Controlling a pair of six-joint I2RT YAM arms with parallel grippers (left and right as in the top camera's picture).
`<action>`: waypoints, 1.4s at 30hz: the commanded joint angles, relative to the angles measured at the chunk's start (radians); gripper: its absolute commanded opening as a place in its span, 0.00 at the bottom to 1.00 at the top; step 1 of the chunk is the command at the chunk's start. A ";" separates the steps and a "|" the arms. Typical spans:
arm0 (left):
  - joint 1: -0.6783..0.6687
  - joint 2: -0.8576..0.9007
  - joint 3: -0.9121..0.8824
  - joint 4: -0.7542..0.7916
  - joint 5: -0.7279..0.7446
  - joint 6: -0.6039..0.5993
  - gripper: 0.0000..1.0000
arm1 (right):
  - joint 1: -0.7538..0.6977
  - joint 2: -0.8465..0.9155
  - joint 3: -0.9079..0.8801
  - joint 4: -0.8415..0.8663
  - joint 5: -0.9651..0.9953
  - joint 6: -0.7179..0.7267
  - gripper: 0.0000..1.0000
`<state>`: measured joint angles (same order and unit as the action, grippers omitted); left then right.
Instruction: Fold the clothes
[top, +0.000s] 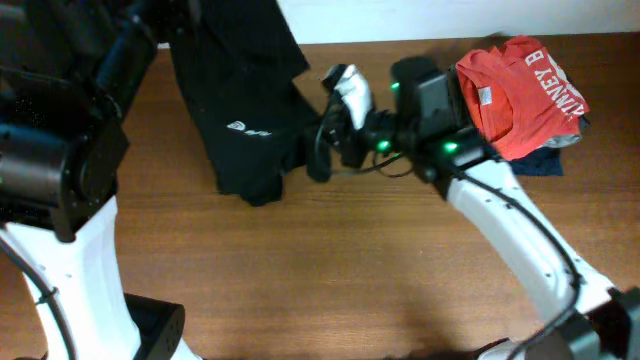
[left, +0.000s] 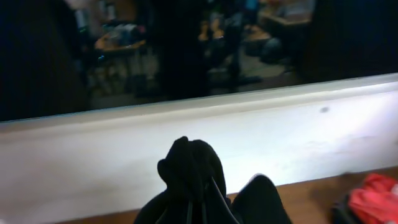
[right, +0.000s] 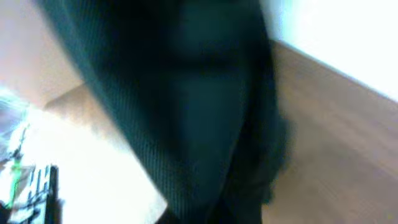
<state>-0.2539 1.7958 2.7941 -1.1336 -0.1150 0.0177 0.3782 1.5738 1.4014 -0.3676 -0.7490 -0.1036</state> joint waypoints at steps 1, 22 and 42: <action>0.075 -0.008 0.014 -0.008 -0.050 -0.003 0.01 | -0.047 -0.101 0.156 -0.150 0.157 -0.006 0.04; 0.152 -0.125 0.015 -0.081 -0.031 -0.002 0.01 | -0.043 -0.108 0.904 -1.027 0.552 -0.076 0.04; 0.152 0.016 0.014 -0.212 -0.074 -0.002 0.01 | -0.045 0.087 0.933 -1.080 0.589 -0.064 0.04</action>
<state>-0.1116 1.7527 2.8059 -1.3521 -0.1253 0.0177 0.3363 1.5982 2.3245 -1.4536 -0.2241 -0.1749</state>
